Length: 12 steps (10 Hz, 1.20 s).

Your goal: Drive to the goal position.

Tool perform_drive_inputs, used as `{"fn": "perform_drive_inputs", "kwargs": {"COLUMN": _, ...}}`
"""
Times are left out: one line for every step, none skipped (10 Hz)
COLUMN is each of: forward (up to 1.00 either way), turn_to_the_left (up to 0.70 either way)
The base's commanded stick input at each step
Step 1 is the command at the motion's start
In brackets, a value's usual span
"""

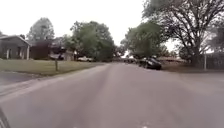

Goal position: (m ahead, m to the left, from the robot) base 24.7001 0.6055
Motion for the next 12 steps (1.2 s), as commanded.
{"fn": "perform_drive_inputs", "kwargs": {"forward": 0.7, "turn_to_the_left": 0.0}}
{"fn": "perform_drive_inputs", "kwargs": {"forward": 0.7, "turn_to_the_left": 0.0}}
{"fn": "perform_drive_inputs", "kwargs": {"forward": 0.7, "turn_to_the_left": 0.0}}
{"fn": "perform_drive_inputs", "kwargs": {"forward": 0.7, "turn_to_the_left": 0.0}}
{"fn": "perform_drive_inputs", "kwargs": {"forward": 0.7, "turn_to_the_left": 0.0}}
{"fn": "perform_drive_inputs", "kwargs": {"forward": 0.7, "turn_to_the_left": 0.0}}
{"fn": "perform_drive_inputs", "kwargs": {"forward": 0.7, "turn_to_the_left": 0.0}}
{"fn": "perform_drive_inputs", "kwargs": {"forward": 0.7, "turn_to_the_left": 0.0}}
{"fn": "perform_drive_inputs", "kwargs": {"forward": 0.7, "turn_to_the_left": 0.0}}
{"fn": "perform_drive_inputs", "kwargs": {"forward": 0.7, "turn_to_the_left": 0.0}}
{"fn": "perform_drive_inputs", "kwargs": {"forward": 0.7, "turn_to_the_left": 0.0}}
{"fn": "perform_drive_inputs", "kwargs": {"forward": 0.7, "turn_to_the_left": 0.0}}
